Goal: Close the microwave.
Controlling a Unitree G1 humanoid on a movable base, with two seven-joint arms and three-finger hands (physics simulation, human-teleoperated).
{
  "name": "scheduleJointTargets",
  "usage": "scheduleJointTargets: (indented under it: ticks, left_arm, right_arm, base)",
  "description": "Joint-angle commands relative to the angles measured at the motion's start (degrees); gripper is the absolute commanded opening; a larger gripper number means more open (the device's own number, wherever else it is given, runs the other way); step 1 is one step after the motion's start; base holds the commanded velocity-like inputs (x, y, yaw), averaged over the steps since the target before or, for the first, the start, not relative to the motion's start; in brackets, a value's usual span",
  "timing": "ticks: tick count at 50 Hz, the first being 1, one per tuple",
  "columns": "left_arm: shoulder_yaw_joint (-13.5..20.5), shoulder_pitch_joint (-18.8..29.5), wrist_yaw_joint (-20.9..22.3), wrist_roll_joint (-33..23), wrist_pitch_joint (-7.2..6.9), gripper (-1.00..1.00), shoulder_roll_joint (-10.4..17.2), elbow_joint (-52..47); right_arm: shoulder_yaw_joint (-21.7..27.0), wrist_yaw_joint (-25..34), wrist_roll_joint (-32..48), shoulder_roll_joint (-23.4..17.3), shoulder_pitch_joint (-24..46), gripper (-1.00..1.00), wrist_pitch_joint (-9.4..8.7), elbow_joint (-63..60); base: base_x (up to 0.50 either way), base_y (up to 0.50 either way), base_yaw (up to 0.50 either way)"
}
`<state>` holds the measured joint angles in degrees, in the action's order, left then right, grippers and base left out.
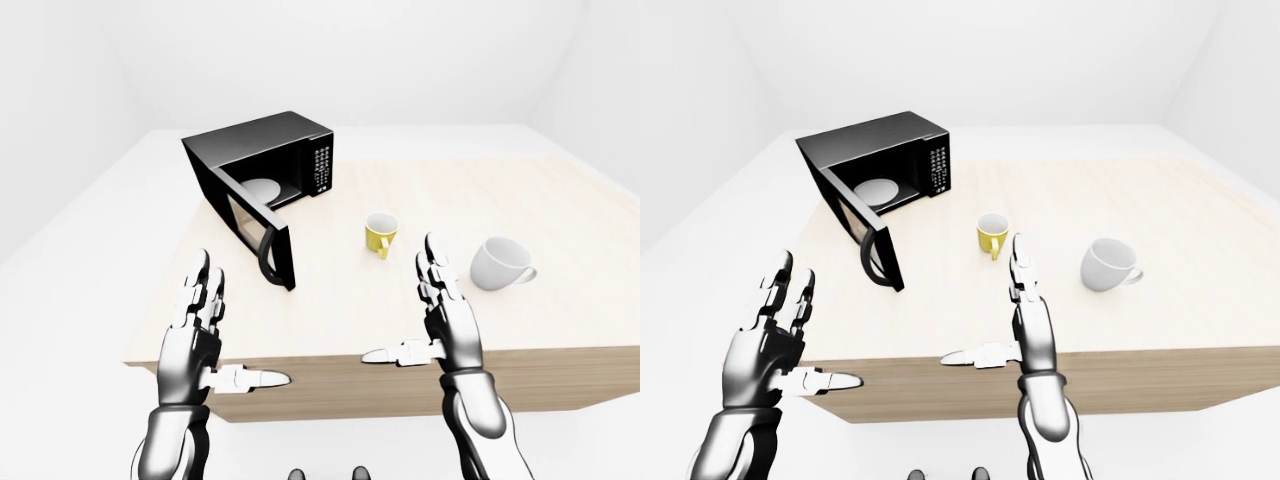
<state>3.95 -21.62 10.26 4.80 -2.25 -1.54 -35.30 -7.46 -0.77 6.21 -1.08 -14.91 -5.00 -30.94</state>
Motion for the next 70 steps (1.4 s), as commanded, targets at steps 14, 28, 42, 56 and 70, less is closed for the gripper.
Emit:
scheduleJointTargets:
  ticks: [14,28,42,56,70]
  left_arm:
    - [0.5,1.1,-0.4,-0.2,-0.81,1.00,0.0,0.6]
    - [1.5,1.3,-0.1,0.2,-1.30,1.00,-0.1,0.1]
    - [1.2,2.5,-0.7,-0.7,-1.19,1.00,0.0,1.9]
    - [1.3,2.2,-0.9,0.1,-0.29,1.00,-0.2,2.0]
    - [1.4,2.4,-0.8,0.7,-0.61,1.00,-0.1,2.0]
  right_arm:
    - [-0.6,-0.2,0.2,-0.3,-0.3,1.00,0.00,-0.8]
    - [-1.6,-0.8,1.0,-0.4,-1.2,1.00,0.00,-1.7]
    - [-1.4,-0.8,1.0,-0.4,-0.3,1.00,0.00,-0.3]
    - [-1.6,-1.4,1.2,-0.3,0.0,1.00,0.00,0.5]
    - [-1.1,-1.5,1.6,-0.2,0.7,1.00,0.00,1.4]
  base:
    - [0.00,0.50,0.00]
    - [0.00,0.50,0.00]
    - [-0.01,0.50,0.00]
    - [0.00,0.18,0.00]
    - [0.00,0.00,0.00]
